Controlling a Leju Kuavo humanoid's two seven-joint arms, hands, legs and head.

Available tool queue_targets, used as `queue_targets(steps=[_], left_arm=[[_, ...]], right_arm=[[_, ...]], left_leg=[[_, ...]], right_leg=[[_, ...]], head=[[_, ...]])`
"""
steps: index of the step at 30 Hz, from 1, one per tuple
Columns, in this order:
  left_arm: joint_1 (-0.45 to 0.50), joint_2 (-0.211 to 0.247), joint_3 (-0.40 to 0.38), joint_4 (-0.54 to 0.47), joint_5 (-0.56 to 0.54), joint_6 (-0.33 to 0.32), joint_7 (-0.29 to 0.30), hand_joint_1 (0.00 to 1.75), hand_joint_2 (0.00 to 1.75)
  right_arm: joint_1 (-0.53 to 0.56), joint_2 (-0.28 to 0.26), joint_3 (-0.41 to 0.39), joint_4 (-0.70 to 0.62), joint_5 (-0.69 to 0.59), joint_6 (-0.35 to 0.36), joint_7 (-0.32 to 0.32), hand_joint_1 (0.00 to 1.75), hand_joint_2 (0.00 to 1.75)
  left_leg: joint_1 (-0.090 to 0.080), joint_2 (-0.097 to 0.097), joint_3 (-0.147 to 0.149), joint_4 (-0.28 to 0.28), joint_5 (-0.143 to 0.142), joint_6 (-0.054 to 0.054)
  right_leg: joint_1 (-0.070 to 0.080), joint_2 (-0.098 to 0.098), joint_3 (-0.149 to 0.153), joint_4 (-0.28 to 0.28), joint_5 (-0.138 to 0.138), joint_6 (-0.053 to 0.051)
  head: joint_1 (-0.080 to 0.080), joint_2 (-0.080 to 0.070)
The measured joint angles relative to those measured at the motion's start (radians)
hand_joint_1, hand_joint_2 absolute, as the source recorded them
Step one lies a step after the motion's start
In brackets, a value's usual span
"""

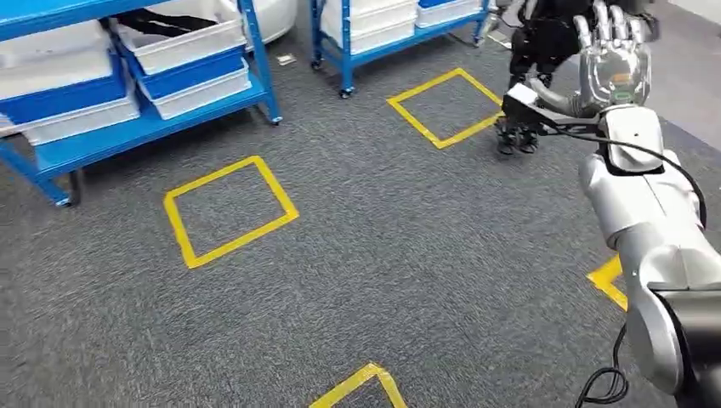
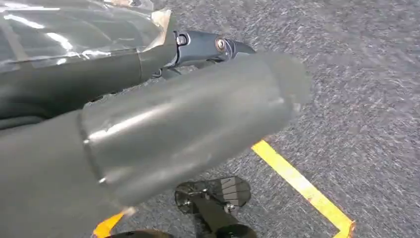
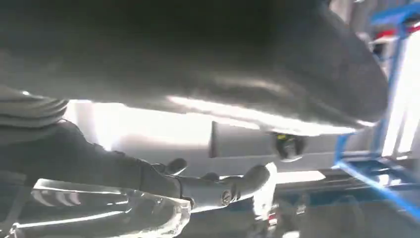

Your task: Take the parts from the cabinet and place them on the table.

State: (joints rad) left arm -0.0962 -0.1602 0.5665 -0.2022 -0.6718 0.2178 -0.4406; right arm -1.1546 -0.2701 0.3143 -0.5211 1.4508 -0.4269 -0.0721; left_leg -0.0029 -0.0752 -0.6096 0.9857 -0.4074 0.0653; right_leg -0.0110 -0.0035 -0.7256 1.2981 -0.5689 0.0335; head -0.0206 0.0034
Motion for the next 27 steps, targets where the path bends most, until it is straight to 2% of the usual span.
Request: queue_targets(steps=[1,2,3,4,5,7,8,9,10,11,12,13,14,15,16,17,18,19,20,21,22,23,24,25,26,27], left_arm=[[0.000,0.000,0.000,0.000,-0.001,0.000,0.000,0.00,0.00],[-0.002,0.000,0.000,0.000,-0.004,0.000,0.000,0.00,0.00],[-0.004,0.000,0.000,0.000,-0.005,0.000,0.000,0.00,0.00],[-0.006,0.000,0.000,0.000,-0.006,0.000,0.000,0.00,0.00],[-0.007,0.000,0.000,0.000,-0.007,0.002,-0.002,0.00,0.00],[-0.004,0.000,0.000,0.000,-0.007,0.004,-0.003,0.00,0.00],[-0.003,0.006,0.001,-0.001,-0.005,0.007,-0.006,0.00,0.00],[-0.002,0.008,0.001,-0.001,-0.002,0.010,-0.010,0.00,0.00],[-0.004,0.007,0.002,-0.001,0.000,0.014,-0.015,0.00,0.00],[-0.007,0.007,0.003,-0.001,0.002,0.016,-0.019,0.00,0.00],[-0.008,0.009,0.005,-0.001,0.006,0.017,-0.024,0.00,0.00],[-0.007,0.008,0.006,-0.001,0.008,0.018,-0.028,0.00,0.00],[-0.004,0.008,0.009,-0.001,0.009,0.018,-0.029,0.00,0.00],[0.000,0.008,0.012,-0.001,0.011,0.018,-0.030,0.00,0.00],[0.003,0.009,0.016,-0.001,0.011,0.019,-0.030,0.00,0.00],[0.005,0.010,0.019,-0.001,0.012,0.021,-0.030,0.00,0.00],[0.007,0.013,0.021,-0.001,0.012,0.023,-0.031,0.00,0.00],[0.007,0.016,0.024,-0.001,0.013,0.025,-0.032,0.00,0.00],[0.007,0.015,0.027,-0.001,0.014,0.026,-0.036,0.00,0.00],[0.008,0.016,0.029,-0.001,0.014,0.027,-0.038,0.00,0.00],[0.013,0.016,0.032,-0.001,0.015,0.027,-0.038,0.00,0.00],[0.017,0.017,0.034,-0.001,0.016,0.027,-0.039,0.00,0.00],[0.023,0.016,0.034,-0.001,0.017,0.028,-0.039,0.00,0.00],[0.023,0.015,0.034,-0.001,0.017,0.029,-0.041,0.00,0.00],[0.022,0.017,0.035,-0.001,0.018,0.030,-0.040,0.00,0.00],[0.017,0.017,0.036,-0.001,0.018,0.029,-0.040,0.00,0.00]], right_arm=[[0.005,0.002,0.001,0.000,-0.001,0.000,-0.005,0.00,0.00],[0.007,0.003,0.002,0.000,-0.001,0.000,-0.006,0.00,0.00],[0.010,0.004,0.003,0.000,0.000,-0.002,-0.006,0.00,0.00],[0.016,0.006,0.005,0.000,0.000,-0.004,-0.005,0.00,0.00],[0.026,0.011,0.008,0.000,0.001,-0.008,-0.002,0.00,0.00],[0.049,0.036,0.014,0.000,0.000,-0.015,0.005,0.00,0.00],[0.064,0.051,0.018,0.000,-0.001,-0.020,0.008,0.00,0.00],[0.073,0.063,0.021,0.001,0.000,-0.026,0.012,0.00,0.00],[0.088,0.075,0.023,0.002,0.001,-0.036,0.020,0.00,0.00],[0.102,0.078,0.024,0.005,0.003,-0.040,0.028,0.00,0.00],[0.120,0.084,0.025,0.014,0.006,-0.045,0.041,0.00,0.00],[0.136,0.085,0.025,0.021,0.010,-0.049,0.052,0.00,0.00],[0.153,0.086,0.025,0.029,0.012,-0.053,0.064,0.00,0.00],[0.168,0.086,0.025,0.038,0.013,-0.056,0.074,0.00,0.00],[0.179,0.086,0.025,0.044,0.013,-0.058,0.079,0.00,0.00],[0.188,0.086,0.025,0.053,0.010,-0.059,0.082,0.00,0.00],[0.195,0.084,0.025,0.062,0.005,-0.061,0.082,0.00,0.00],[0.203,0.079,0.023,0.074,-0.002,-0.066,0.082,0.00,0.00],[0.210,0.073,0.022,0.087,-0.008,-0.069,0.082,0.00,0.00],[0.221,0.071,0.021,0.098,-0.011,-0.074,0.082,0.00,0.00],[0.237,0.071,0.021,0.103,-0.015,-0.076,0.082,0.00,0.00],[0.243,0.071,0.021,0.107,-0.015,-0.076,0.082,0.00,0.00],[0.248,0.068,0.020,0.109,-0.015,-0.077,0.082,0.00,0.00],[0.249,0.067,0.019,0.114,-0.015,-0.082,0.082,0.00,0.00],[0.249,0.067,0.019,0.121,-0.015,-0.085,0.082,0.00,0.00],[0.255,0.058,0.018,0.131,-0.015,-0.084,0.083,0.00,0.00]], left_leg=[[0.001,-0.014,0.001,0.002,-0.001,-0.002],[0.003,-0.029,0.002,0.005,-0.004,-0.006],[0.005,-0.043,-0.001,0.012,-0.008,-0.012],[-0.001,-0.056,-0.008,0.022,-0.013,-0.020],[0.002,-0.068,-0.012,0.022,-0.014,-0.025],[0.008,-0.083,-0.017,0.017,-0.010,-0.036],[0.009,-0.093,-0.022,0.020,-0.012,-0.041],[0.004,-0.052,-0.023,0.032,-0.022,-0.046],[0.000,0.010,-0.044,0.077,-0.051,-0.052],[0.003,0.048,-0.081,0.147,-0.087,-0.058],[0.006,0.068,-0.131,0.239,-0.127,-0.061],[0.007,0.073,-0.168,0.305,-0.149,-0.062],[0.007,0.074,-0.191,0.337,-0.149,-0.063],[0.007,0.075,-0.186,0.315,-0.125,-0.061],[0.006,0.076,-0.158,0.258,-0.089,-0.056],[0.003,0.087,-0.106,0.161,-0.041,-0.046],[-0.003,0.114,-0.052,0.068,-0.006,-0.033],[-0.016,0.162,-0.028,0.024,-0.013,-0.018],[-0.017,0.151,-0.025,0.023,-0.013,-0.018],[-0.018,0.136,-0.027,0.023,-0.013,-0.017],[-0.019,0.123,-0.029,0.022,-0.013,-0.016],[-0.019,0.108,-0.019,0.009,-0.009,-0.011],[0.000,0.099,0.004,-0.016,0.005,-0.010],[-0.006,0.088,0.011,-0.025,0.008,-0.007],[-0.003,0.080,0.012,-0.025,0.010,-0.004],[-0.002,0.065,0.012,-0.025,0.010,-0.004]], right_leg=[[-0.003,0.003,0.029,-0.073,0.038,0.012],[-0.008,0.014,0.070,-0.166,0.082,0.024],[-0.018,0.056,0.110,-0.258,0.120,0.034],[-0.017,0.076,0.124,-0.277,0.118,0.023],[-0.014,0.056,0.125,-0.281,0.121,0.009],[-0.005,0.039,0.125,-0.279,0.121,-0.006],[-0.018,0.027,0.128,-0.284,0.124,-0.015],[-0.016,0.019,0.130,-0.284,0.125,-0.019],[-0.017,0.009,0.132,-0.285,0.122,-0.030],[-0.014,0.001,0.133,-0.285,0.120,-0.033],[-0.010,-0.014,0.135,-0.284,0.117,-0.038],[-0.007,-0.028,0.136,-0.284,0.114,-0.041],[-0.004,-0.043,0.136,-0.284,0.112,-0.043],[-0.002,-0.056,0.137,-0.284,0.110,-0.046],[0.000,-0.067,0.139,-0.284,0.108,-0.047],[0.003,-0.079,0.144,-0.284,0.105,-0.046],[0.006,-0.091,0.149,-0.285,0.101,-0.046],[0.009,-0.101,0.153,-0.285,0.097,-0.043],[0.014,-0.110,0.155,-0.288,0.093,-0.037],[0.012,-0.125,0.158,-0.289,0.091,-0.032],[0.012,-0.139,0.165,-0.294,0.089,-0.028],[0.017,-0.150,0.175,-0.301,0.088,-0.025],[0.023,-0.129,0.168,-0.293,0.078,-0.019],[0.015,-0.076,0.163,-0.265,0.066,-0.021],[0.010,-0.029,0.133,-0.196,0.038,-0.027],[0.007,-0.010,0.093,-0.119,0.011,-0.029]], head=[[0.001,0.000],[0.001,0.000],[0.002,0.000],[0.001,0.000],[0.001,0.000],[0.002,0.000],[0.001,0.000],[0.001,0.000],[-0.016,0.000],[-0.018,0.000],[-0.018,0.000],[-0.018,0.000],[-0.019,0.000],[-0.018,0.000],[-0.019,0.000],[-0.019,0.000],[-0.019,0.000],[-0.017,0.000],[-0.014,0.000],[-0.020,0.000],[-0.018,0.000],[-0.019,0.000],[-0.015,0.000],[-0.015,0.000],[-0.019,0.000],[-0.014,0.000]])
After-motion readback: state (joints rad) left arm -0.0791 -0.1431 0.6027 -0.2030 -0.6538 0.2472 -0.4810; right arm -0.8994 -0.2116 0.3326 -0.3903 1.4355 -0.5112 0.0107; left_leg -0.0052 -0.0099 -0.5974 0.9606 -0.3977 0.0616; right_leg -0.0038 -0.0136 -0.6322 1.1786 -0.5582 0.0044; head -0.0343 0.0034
